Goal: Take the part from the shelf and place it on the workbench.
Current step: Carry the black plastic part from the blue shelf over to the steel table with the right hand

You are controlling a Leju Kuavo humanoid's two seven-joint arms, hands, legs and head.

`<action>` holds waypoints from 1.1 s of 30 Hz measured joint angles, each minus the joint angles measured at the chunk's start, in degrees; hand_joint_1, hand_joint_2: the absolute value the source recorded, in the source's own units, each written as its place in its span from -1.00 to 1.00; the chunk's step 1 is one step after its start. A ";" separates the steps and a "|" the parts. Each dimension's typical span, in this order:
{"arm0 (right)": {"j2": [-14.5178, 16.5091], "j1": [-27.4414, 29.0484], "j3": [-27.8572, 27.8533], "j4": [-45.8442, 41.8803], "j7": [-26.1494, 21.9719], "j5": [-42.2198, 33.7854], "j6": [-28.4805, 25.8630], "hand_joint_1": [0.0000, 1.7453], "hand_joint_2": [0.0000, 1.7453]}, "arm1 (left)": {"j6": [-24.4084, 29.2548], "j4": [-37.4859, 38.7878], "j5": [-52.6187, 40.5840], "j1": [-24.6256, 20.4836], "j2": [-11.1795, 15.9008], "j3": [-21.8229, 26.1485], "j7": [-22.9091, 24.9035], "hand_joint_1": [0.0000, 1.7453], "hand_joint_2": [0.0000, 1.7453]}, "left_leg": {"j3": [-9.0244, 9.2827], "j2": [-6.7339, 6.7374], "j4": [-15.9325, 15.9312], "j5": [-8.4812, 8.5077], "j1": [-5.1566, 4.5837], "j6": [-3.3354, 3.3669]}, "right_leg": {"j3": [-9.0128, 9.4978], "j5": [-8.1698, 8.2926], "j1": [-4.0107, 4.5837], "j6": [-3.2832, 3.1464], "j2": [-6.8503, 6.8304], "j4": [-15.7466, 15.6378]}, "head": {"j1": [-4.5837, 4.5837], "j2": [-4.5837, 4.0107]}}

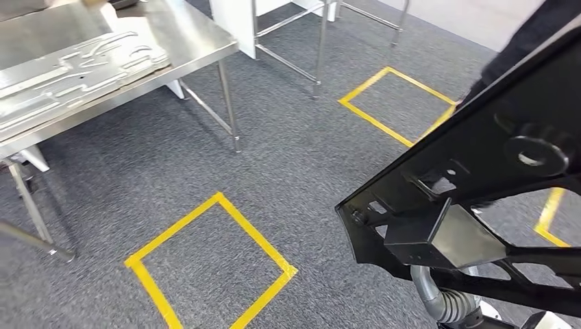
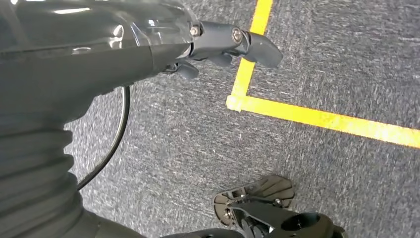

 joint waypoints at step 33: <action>-0.01 1.05 -1.07 -0.36 0.44 -0.49 0.10 1.00 1.00 | 0.02 0.02 -0.07 0.17 -0.13 0.40 -0.01 -1.00 1.00 | -0.64 -1.39 0.23 0.18 0.53 -1.10 | 2.62 -0.02 0.27 -0.56 2.26 -4.10 | 0.31 0.00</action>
